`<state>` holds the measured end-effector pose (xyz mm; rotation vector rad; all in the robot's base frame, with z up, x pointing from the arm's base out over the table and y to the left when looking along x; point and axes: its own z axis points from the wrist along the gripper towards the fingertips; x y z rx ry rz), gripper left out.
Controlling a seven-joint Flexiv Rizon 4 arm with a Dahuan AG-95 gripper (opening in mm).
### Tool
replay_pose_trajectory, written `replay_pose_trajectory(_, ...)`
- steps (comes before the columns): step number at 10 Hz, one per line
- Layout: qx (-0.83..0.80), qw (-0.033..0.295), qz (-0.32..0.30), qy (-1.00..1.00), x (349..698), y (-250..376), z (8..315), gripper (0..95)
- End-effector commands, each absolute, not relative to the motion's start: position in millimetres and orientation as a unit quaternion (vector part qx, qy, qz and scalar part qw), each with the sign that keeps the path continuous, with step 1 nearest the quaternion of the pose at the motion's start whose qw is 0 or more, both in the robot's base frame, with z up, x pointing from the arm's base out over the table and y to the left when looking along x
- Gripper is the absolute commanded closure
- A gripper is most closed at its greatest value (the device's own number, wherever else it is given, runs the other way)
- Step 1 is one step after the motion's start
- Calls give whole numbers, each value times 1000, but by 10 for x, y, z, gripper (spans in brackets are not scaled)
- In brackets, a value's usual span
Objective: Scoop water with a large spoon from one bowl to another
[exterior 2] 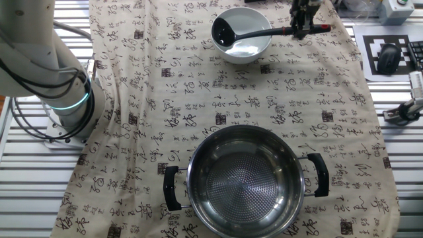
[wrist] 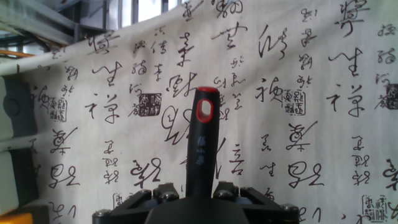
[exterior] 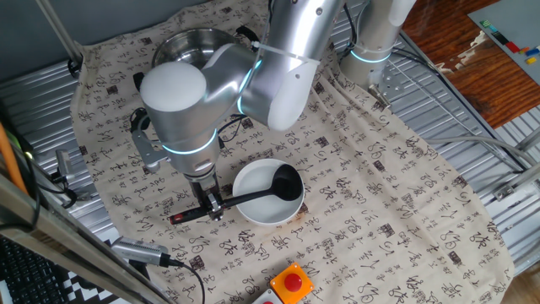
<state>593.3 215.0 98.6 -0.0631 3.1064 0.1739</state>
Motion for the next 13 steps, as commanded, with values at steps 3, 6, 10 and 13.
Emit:
replay_pose_trajectory(3, -19, 16, 56, 998, 5912, 2148, 971, 570)
replay_pose_trajectory(6, -18, 16, 56, 998, 5891, 2145, 957, 570)
replay_pose_trajectory(10, -19, 17, 56, 998, 5846, 2143, 935, 570)
replay_pose_trajectory(13, -18, 17, 55, 998, 5840, 2143, 932, 570)
